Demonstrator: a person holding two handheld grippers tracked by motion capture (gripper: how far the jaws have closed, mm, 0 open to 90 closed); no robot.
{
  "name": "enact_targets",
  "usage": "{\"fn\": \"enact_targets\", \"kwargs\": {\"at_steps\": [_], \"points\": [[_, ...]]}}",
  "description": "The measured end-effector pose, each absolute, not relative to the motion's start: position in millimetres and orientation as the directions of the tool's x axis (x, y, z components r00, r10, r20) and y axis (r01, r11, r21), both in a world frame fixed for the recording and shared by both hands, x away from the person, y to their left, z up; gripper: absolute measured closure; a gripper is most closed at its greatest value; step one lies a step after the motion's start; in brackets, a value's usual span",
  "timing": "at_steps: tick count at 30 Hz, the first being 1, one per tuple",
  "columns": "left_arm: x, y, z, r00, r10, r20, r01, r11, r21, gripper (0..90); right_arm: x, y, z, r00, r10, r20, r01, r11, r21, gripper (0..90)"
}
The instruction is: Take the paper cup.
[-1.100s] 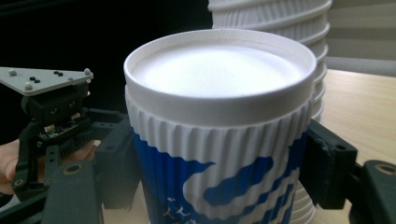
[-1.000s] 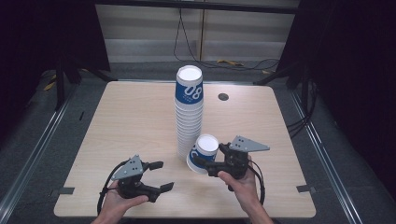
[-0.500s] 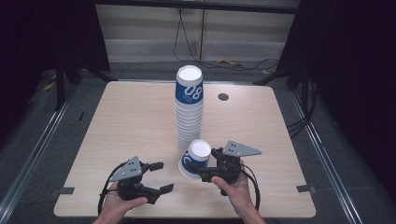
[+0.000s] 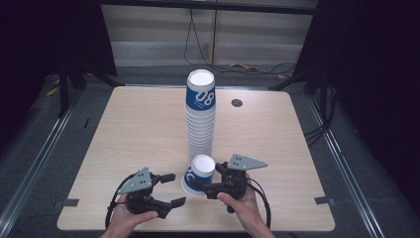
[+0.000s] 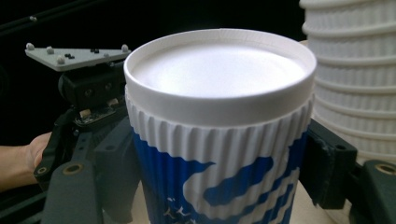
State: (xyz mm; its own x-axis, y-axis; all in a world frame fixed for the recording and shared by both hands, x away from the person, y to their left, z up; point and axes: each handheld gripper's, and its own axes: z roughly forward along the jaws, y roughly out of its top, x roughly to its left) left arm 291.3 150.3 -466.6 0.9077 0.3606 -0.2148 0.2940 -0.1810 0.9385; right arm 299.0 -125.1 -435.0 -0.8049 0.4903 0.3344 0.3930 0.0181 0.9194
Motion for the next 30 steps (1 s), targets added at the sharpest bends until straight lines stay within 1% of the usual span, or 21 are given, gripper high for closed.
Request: {"fn": "enact_targets", "kwargs": {"at_steps": [9,11,12,18,30], "points": [[290,147,-469,0.912,0.350,-0.212,0.292,-0.194,0.937,15.6,297,-116,-438,-0.815,0.463,0.347,0.403,0.023,0.915,25.6],[290,145,-470,0.919,0.337,-0.207,0.288,-0.212,0.934,15.6,297,-114,-439,-0.816,0.460,0.350,0.406,0.026,0.913,25.6],[289,145,-469,0.919,0.347,-0.187,0.275,-0.226,0.934,15.6,297,-113,-440,-0.817,0.457,0.351,0.408,0.029,0.912,25.6],[288,143,-470,0.922,0.340,-0.185,0.272,-0.229,0.935,15.5,296,-106,-444,-0.820,0.446,0.357,0.417,0.038,0.908,25.6],[288,138,-472,0.923,0.345,-0.172,0.260,-0.228,0.938,11.0,294,-98,-447,-0.815,0.446,0.369,0.425,0.028,0.905,25.6]]}}
